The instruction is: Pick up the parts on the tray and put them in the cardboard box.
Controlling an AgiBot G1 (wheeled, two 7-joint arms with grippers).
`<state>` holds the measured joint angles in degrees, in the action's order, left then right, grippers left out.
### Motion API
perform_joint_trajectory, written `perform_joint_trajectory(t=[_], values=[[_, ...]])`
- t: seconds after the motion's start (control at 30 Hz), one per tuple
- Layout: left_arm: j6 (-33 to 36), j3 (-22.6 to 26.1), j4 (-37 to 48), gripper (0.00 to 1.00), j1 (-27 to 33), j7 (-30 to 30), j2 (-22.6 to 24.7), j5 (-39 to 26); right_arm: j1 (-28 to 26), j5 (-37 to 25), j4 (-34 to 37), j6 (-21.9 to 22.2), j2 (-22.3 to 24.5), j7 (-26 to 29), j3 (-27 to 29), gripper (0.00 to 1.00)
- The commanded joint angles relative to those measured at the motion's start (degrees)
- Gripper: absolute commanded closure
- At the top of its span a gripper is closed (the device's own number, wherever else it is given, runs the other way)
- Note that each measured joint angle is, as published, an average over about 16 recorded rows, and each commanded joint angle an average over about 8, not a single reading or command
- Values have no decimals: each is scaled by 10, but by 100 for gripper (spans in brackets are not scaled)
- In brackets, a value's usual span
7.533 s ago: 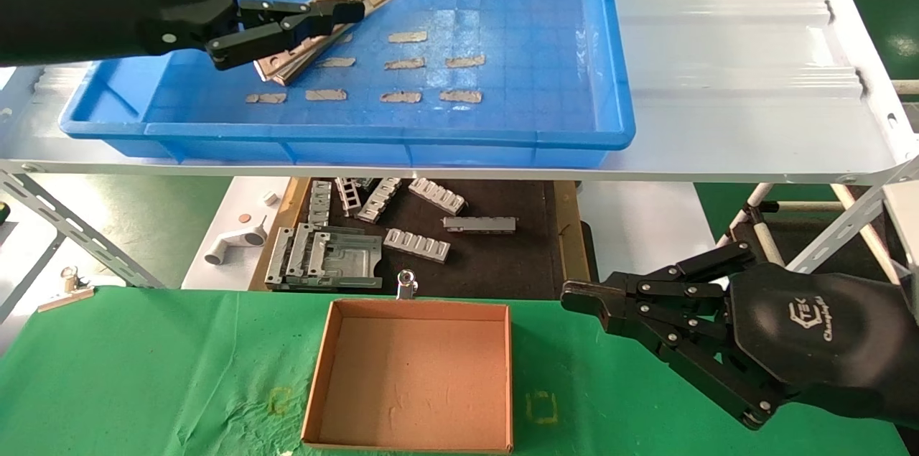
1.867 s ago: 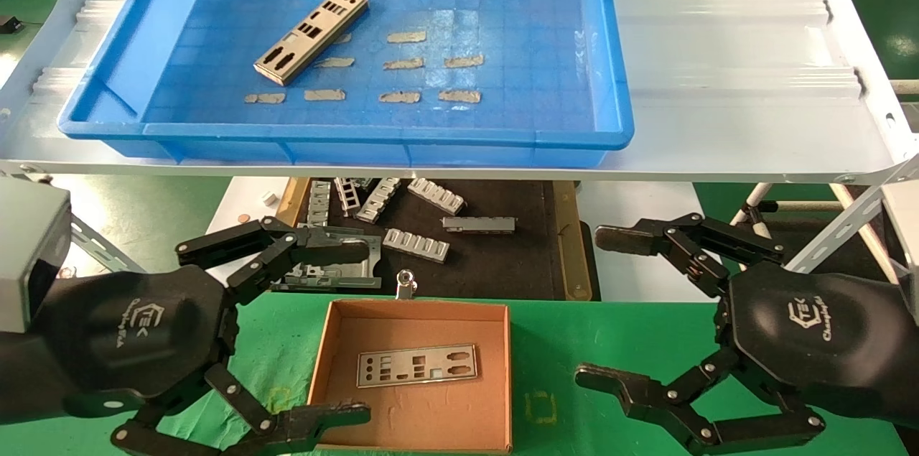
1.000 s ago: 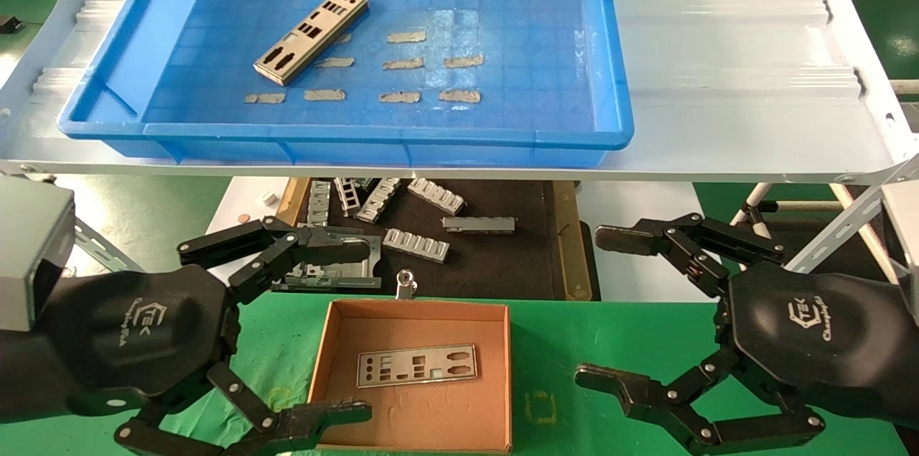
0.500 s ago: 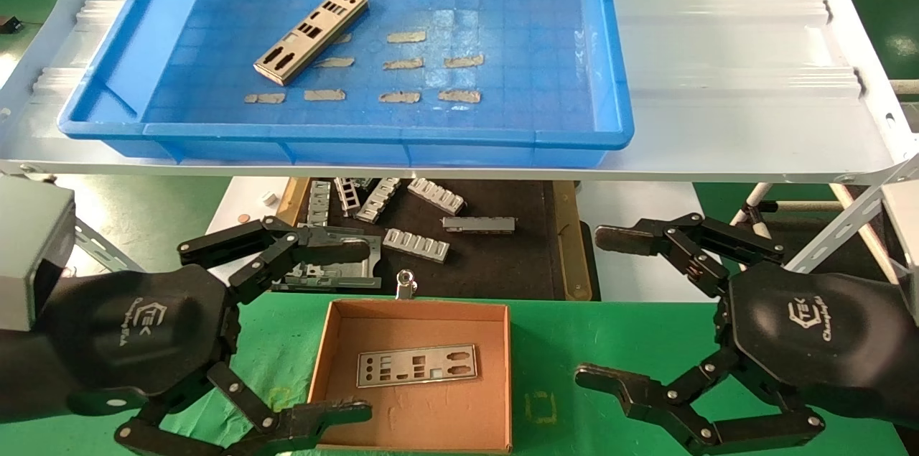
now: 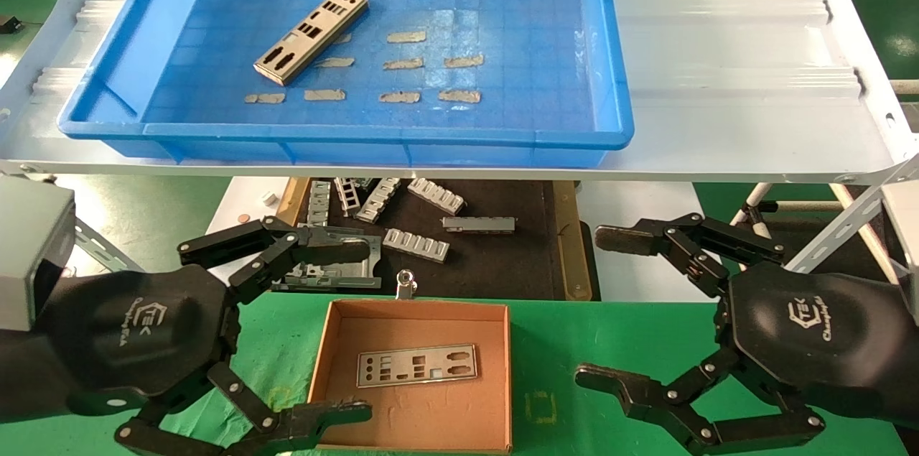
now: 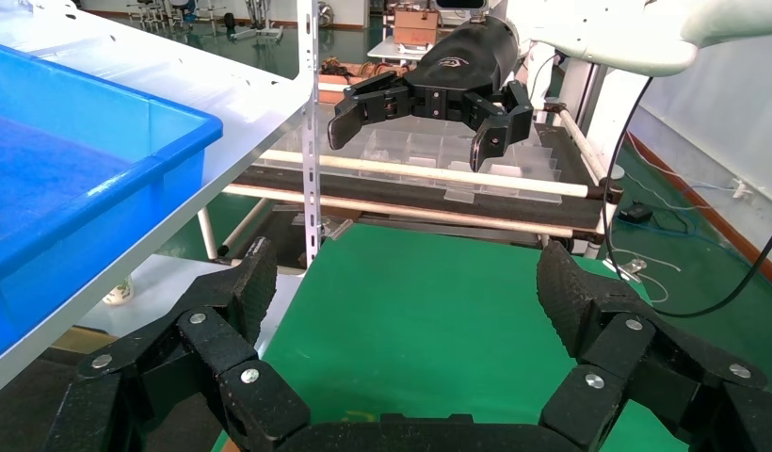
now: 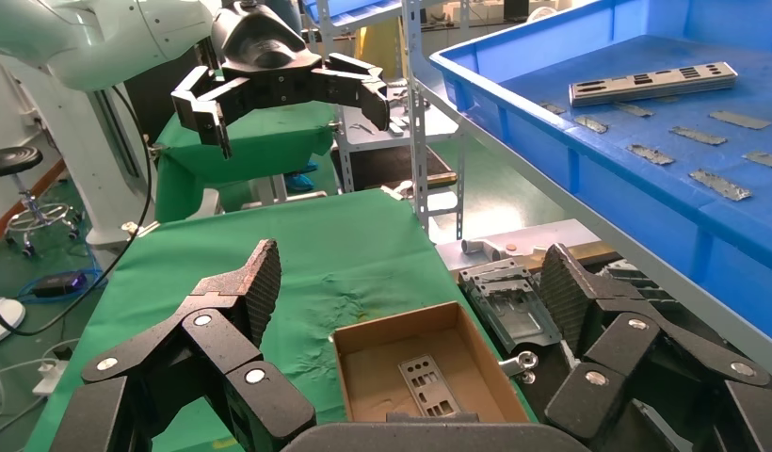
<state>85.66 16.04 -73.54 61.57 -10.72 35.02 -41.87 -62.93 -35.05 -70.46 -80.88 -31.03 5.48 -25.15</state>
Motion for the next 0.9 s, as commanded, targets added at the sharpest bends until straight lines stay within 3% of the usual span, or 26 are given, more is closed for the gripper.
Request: perform_joint_trajectory(t=[0.03,0.9], values=[[0,0,0,0,0,0,0,0,0,0,0,0,0,0,0,0],[0,0,0,0,0,0,0,0,0,0,0,0,0,0,0,0]])
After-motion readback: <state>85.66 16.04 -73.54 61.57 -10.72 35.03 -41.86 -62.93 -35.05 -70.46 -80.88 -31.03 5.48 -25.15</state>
